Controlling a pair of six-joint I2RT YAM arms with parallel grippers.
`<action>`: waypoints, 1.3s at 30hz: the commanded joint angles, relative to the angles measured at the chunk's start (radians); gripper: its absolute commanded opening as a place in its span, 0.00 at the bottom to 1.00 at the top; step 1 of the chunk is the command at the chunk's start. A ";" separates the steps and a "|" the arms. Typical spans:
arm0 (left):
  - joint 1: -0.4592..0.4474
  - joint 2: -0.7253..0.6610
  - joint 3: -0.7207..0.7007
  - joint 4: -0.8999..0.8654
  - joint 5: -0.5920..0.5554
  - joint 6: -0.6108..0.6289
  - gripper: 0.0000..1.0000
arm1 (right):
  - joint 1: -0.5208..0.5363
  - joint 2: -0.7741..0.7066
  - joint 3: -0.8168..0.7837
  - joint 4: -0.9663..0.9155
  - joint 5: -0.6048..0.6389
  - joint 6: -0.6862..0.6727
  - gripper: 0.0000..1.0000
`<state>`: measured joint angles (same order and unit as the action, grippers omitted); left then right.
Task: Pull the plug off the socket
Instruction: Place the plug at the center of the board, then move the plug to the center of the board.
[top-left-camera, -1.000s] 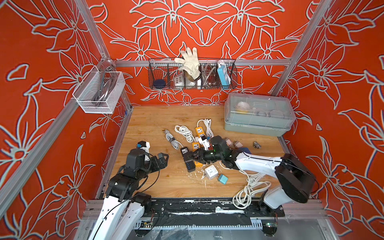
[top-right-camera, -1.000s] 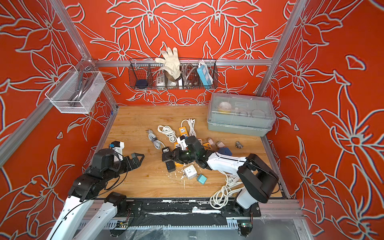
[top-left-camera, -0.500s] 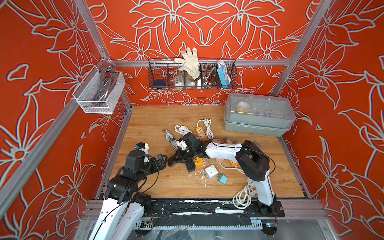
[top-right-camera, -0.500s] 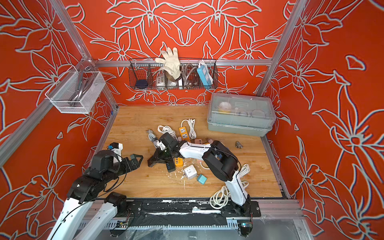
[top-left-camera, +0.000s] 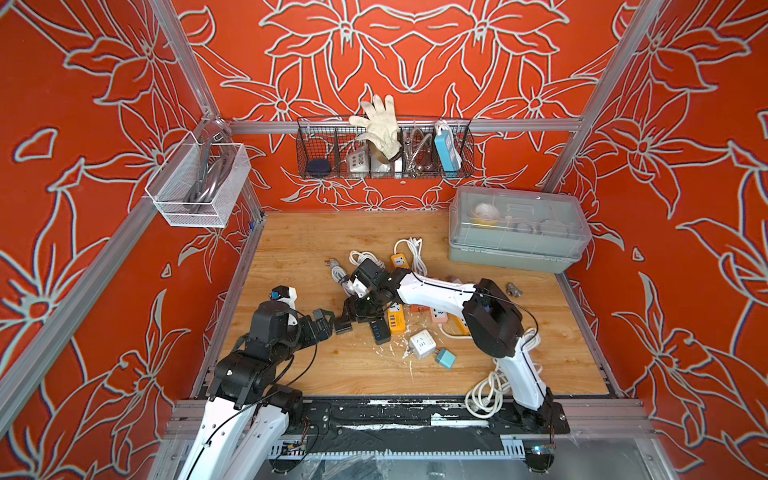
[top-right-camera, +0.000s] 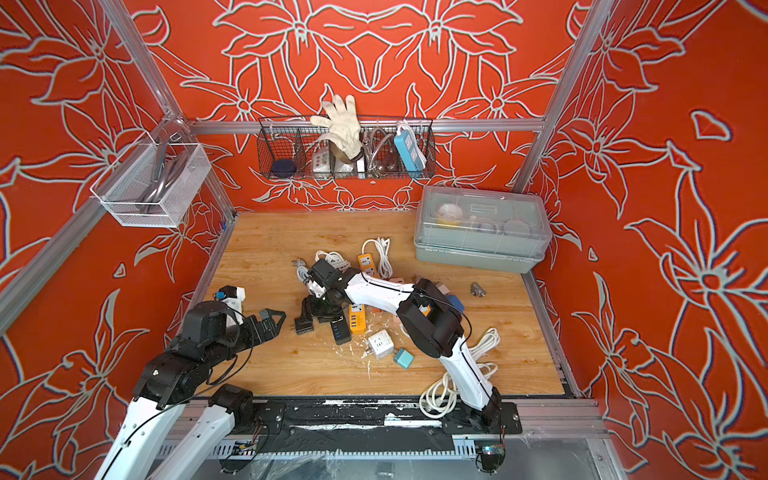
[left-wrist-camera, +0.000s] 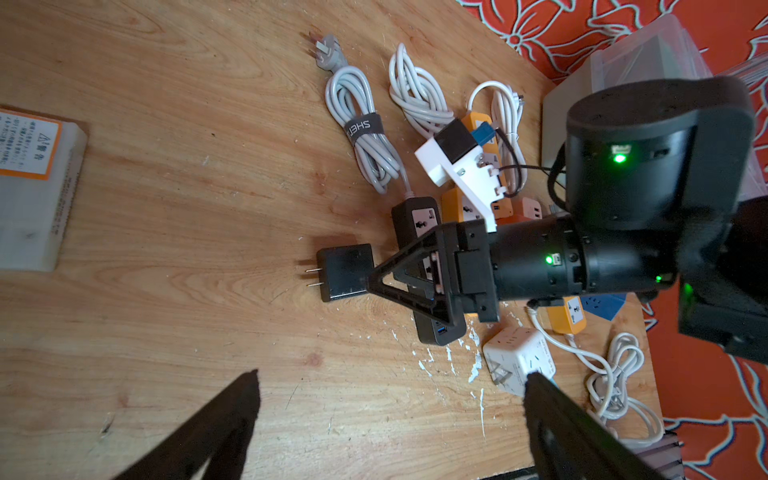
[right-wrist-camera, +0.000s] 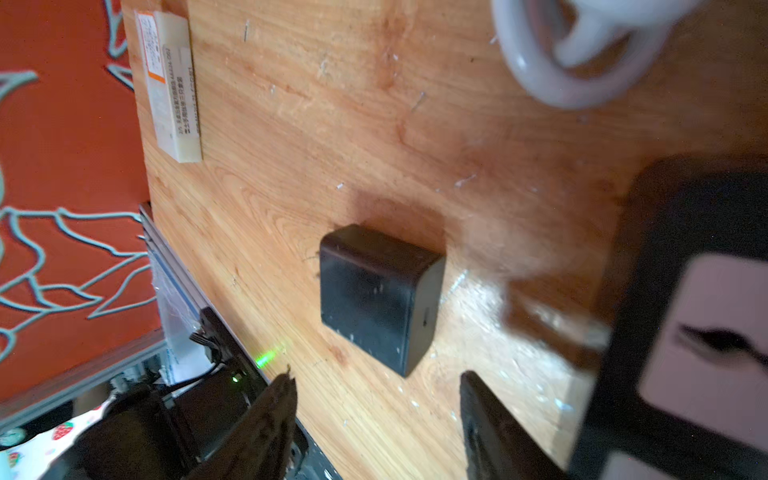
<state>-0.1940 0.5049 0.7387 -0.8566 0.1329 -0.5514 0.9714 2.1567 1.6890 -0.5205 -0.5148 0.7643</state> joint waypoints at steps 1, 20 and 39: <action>-0.003 -0.012 0.025 -0.010 0.002 -0.002 0.98 | 0.003 -0.151 -0.007 -0.114 0.105 -0.143 0.67; -0.005 -0.006 -0.022 0.096 0.156 -0.056 0.95 | -0.018 -1.695 -0.959 0.038 1.092 -0.575 1.00; -0.007 0.068 -0.085 0.230 0.236 -0.108 0.93 | -0.067 -1.826 -1.040 -0.157 1.180 -0.400 1.00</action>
<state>-0.1970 0.5804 0.6579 -0.6464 0.3550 -0.6594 0.9287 0.2886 0.6559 -0.6739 0.7124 0.3405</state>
